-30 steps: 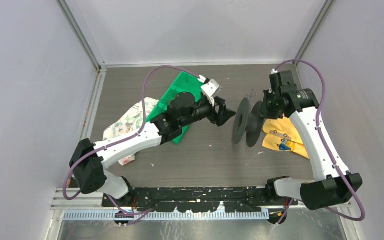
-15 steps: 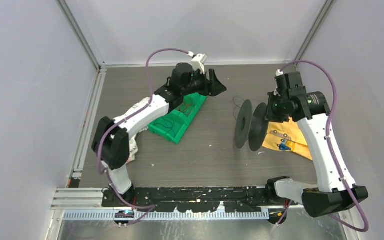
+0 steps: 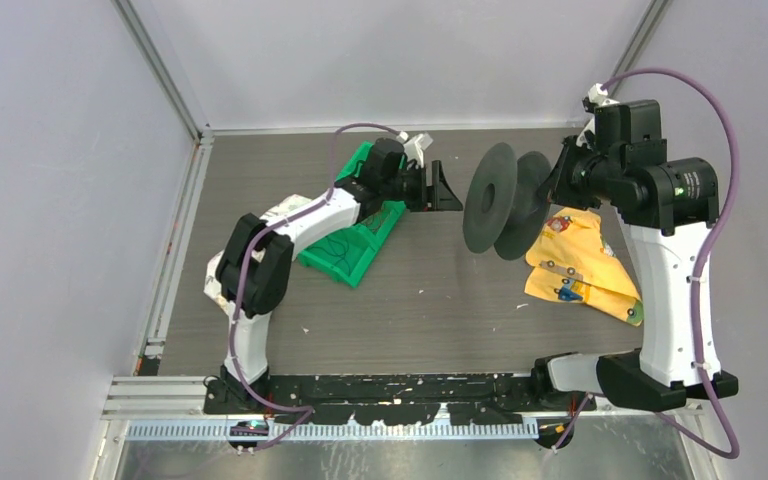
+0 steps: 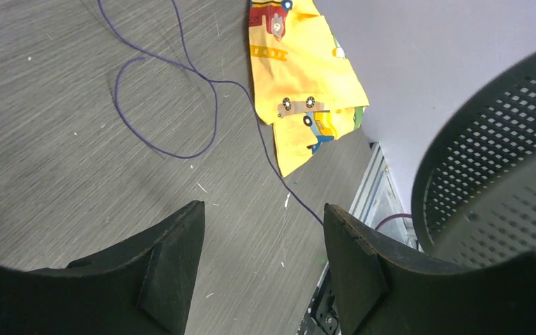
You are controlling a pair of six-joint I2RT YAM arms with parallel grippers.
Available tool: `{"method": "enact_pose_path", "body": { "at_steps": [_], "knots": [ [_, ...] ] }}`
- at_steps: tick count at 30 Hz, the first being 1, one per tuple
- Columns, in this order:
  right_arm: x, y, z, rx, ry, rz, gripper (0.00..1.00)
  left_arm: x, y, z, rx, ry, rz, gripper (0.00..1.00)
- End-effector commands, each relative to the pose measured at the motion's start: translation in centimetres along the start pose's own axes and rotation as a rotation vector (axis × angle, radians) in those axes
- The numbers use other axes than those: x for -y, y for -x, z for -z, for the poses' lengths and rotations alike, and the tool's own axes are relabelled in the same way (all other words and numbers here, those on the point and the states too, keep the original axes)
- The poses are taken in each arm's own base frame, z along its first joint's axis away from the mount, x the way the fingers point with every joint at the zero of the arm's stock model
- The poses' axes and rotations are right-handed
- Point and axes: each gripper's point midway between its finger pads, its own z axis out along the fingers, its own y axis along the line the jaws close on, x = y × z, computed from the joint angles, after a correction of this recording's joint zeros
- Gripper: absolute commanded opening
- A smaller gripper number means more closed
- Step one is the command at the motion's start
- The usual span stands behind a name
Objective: Wrap the cables
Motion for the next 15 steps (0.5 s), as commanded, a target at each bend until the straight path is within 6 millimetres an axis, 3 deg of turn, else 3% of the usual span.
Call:
{"method": "enact_pose_path", "body": {
  "at_steps": [1, 4, 8, 15],
  "knots": [
    [-1.5, 0.9, 1.0, 0.032, 0.073, -0.021, 0.01, 0.5, -0.6, -0.7, -0.047, -0.029, 0.015, 0.64],
    [-1.4, 1.1, 1.2, 0.047, 0.07, -0.025, 0.01, -0.2, -0.7, -1.5, -0.033, 0.014, -0.009, 0.66],
    [-0.9, 0.8, 1.6, 0.056, 0.049, -0.034, 0.01, -1.6, 0.7, -3.7, 0.008, 0.037, -0.047, 0.67],
    [1.7, -1.0, 2.4, 0.042, -0.063, -0.046, 0.01, -3.6, 2.7, -8.1, -0.012, 0.045, -0.091, 0.68]
  ]
}}
